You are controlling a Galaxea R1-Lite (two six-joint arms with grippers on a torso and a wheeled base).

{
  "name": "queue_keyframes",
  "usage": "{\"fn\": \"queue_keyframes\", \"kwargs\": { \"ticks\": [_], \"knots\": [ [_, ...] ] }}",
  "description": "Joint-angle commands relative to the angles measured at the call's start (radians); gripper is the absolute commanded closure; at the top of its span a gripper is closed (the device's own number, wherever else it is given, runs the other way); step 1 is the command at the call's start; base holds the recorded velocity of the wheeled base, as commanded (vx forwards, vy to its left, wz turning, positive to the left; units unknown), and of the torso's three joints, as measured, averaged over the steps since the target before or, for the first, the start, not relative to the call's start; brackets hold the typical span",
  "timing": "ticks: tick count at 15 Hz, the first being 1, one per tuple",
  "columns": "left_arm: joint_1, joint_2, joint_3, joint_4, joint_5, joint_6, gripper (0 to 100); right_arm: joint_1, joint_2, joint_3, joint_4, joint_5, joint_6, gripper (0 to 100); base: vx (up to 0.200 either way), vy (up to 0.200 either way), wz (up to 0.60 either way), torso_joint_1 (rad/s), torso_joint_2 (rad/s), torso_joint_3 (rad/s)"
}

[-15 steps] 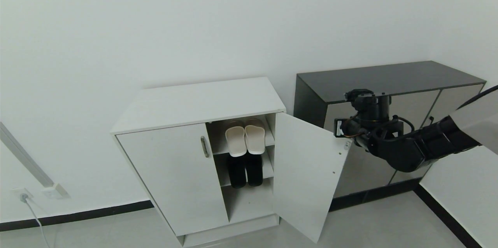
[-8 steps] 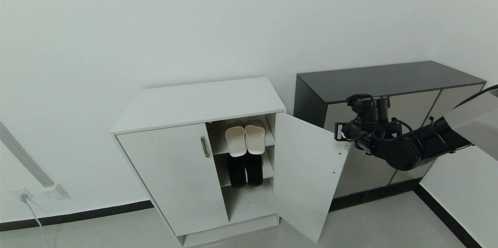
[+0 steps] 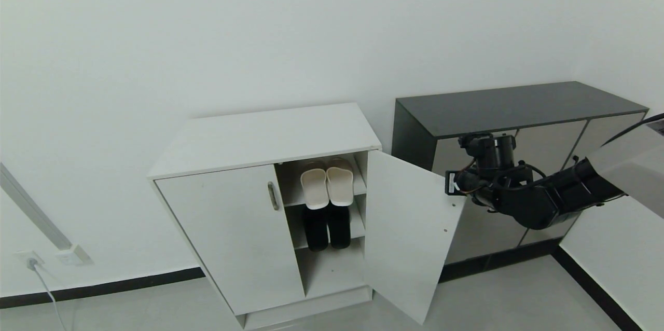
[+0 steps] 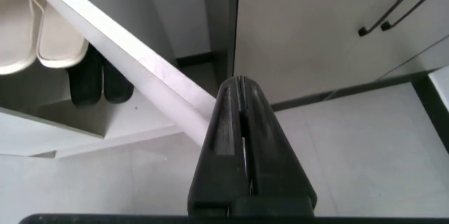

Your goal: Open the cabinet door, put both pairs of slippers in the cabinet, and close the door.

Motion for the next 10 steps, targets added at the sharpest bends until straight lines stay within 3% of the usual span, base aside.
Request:
{"fn": "queue_keyframes", "kwargs": {
  "ticks": [1, 6, 10],
  "knots": [
    [0.000, 0.000, 0.000, 0.000, 0.000, 0.000, 100, 0.005, -0.002, 0.002, 0.004, 0.005, 0.003, 100, 0.000, 0.000, 0.00, 0.000, 0.00, 0.000],
    [0.000, 0.000, 0.000, 0.001, 0.000, 0.000, 100, 0.042, -0.035, 0.032, 0.018, 0.011, 0.004, 100, 0.000, 0.000, 0.00, 0.000, 0.00, 0.000],
    [0.000, 0.000, 0.000, 0.000, 0.000, 0.000, 100, 0.146, -0.098, 0.109, 0.018, 0.011, 0.004, 100, 0.000, 0.000, 0.00, 0.000, 0.00, 0.000]
  ]
}}
